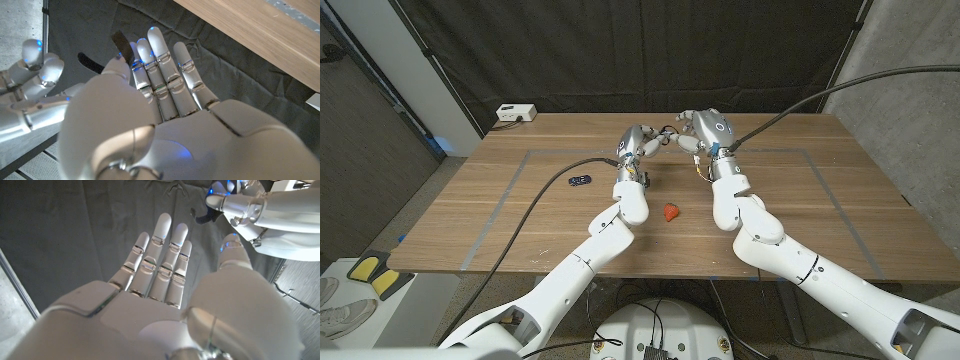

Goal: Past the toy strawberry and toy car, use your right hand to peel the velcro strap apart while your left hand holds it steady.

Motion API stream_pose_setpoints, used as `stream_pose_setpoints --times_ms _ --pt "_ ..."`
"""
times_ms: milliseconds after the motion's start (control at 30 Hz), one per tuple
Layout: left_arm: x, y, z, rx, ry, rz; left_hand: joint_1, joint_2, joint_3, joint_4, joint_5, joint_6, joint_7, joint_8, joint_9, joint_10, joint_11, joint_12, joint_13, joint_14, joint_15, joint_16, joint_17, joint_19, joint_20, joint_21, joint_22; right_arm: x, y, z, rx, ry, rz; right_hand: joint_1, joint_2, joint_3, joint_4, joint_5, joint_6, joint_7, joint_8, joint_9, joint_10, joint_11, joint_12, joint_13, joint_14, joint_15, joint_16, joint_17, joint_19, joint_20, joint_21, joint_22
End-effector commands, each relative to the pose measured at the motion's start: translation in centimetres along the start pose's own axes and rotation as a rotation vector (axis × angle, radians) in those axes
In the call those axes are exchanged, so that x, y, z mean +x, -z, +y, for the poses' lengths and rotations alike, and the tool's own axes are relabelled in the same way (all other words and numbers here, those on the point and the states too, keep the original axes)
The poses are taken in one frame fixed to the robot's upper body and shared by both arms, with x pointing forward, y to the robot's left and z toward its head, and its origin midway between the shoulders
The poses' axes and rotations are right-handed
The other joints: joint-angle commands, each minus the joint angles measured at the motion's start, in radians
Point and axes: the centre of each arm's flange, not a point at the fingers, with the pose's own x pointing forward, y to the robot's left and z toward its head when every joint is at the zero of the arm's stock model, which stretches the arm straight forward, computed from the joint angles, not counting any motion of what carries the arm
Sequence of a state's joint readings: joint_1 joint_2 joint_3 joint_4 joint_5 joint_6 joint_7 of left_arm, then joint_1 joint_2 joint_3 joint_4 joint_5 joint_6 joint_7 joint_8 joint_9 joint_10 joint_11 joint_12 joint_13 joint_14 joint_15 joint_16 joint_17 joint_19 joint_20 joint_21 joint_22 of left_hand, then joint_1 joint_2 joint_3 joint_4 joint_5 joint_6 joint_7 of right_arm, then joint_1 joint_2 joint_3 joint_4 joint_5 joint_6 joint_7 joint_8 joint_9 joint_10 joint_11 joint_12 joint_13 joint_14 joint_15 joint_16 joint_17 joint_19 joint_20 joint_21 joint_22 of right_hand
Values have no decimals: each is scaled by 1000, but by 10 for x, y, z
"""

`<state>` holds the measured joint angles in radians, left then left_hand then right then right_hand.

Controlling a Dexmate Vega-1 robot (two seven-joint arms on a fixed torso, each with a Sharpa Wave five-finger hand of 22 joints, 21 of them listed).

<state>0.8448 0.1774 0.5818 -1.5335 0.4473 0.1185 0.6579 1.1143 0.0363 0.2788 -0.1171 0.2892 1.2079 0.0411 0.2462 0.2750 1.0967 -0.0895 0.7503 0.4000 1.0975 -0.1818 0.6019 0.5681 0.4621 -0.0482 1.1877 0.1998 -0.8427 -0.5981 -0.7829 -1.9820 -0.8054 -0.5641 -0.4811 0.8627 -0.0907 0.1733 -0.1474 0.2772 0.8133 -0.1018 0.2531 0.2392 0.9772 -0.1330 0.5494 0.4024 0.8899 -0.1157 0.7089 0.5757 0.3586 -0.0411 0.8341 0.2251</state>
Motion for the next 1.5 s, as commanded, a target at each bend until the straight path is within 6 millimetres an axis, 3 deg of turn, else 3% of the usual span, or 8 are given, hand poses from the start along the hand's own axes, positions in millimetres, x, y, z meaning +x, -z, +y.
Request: stream_pose_setpoints --times_ms 33,300,767,900,1133,1300,1500 --pt "-4 -3 -2 -6 7 -8 2 4 3 7 6 3 11 -4 4 68 -63 -5 6 25 -31 -3 3 -6 -5 6 2 0 -6 7 -68 43 14 36 9 -7 0 14 23 1 8 11 4 -12 33 37 13 -114 36 45 20 -22 20 8" --pt "-6 -4 -1 -7 8 -12 2 3 3 8 5 5 11 -6 8 71 -64 -8 6 28 -29 -6 5 -7 -4 11 1 5 -3 15 -96 22 28 86 34 -1 -4 27 45 -5 6 7 17 -13 60 66 18 -116 47 69 22 -22 37 14" --pt "-7 -4 0 -19 19 -33 4 3 2 10 5 6 11 -10 13 73 -63 -14 9 32 -31 -13 8 -10 -5 18 -1 11 7 25 -126 4 23 120 51 -3 2 35 77 -11 4 1 29 -13 85 94 27 -116 46 81 29 -36 59 19" --pt "-7 -4 0 -17 24 -33 5 3 2 10 5 7 9 -11 15 72 -62 -16 11 32 -31 -15 9 -10 -6 21 -1 11 7 26 -128 28 13 149 79 4 3 41 106 -18 6 -4 50 -11 95 98 46 -117 48 85 41 -52 77 23" --pt "-6 -1 -1 -4 40 -28 5 3 2 12 4 8 10 -13 18 74 -63 -19 11 33 -31 -19 10 -11 -6 24 -2 8 6 24 -129 77 -12 177 164 23 24 39 163 -19 7 -15 82 -7 86 67 87 -116 47 92 53 -76 117 33" --pt "-4 1 -2 -3 43 -25 5 3 2 13 4 8 9 -14 20 74 -64 -19 16 34 -31 -21 11 -11 -7 27 -3 7 5 23 -138 77 -15 169 184 21 36 31 176 -19 4 -21 86 -3 77 56 89 -115 39 94 50 -78 130 36" --pt "-3 0 -1 -9 40 -30 5 4 2 15 3 10 9 -15 22 76 -65 -21 17 37 -30 -23 13 -12 -7 30 -3 8 4 23 -150 74 -21 209 187 18 14 14 244 -28 19 -25 139 -18 93 64 124 -117 48 112 58 -92 167 42"
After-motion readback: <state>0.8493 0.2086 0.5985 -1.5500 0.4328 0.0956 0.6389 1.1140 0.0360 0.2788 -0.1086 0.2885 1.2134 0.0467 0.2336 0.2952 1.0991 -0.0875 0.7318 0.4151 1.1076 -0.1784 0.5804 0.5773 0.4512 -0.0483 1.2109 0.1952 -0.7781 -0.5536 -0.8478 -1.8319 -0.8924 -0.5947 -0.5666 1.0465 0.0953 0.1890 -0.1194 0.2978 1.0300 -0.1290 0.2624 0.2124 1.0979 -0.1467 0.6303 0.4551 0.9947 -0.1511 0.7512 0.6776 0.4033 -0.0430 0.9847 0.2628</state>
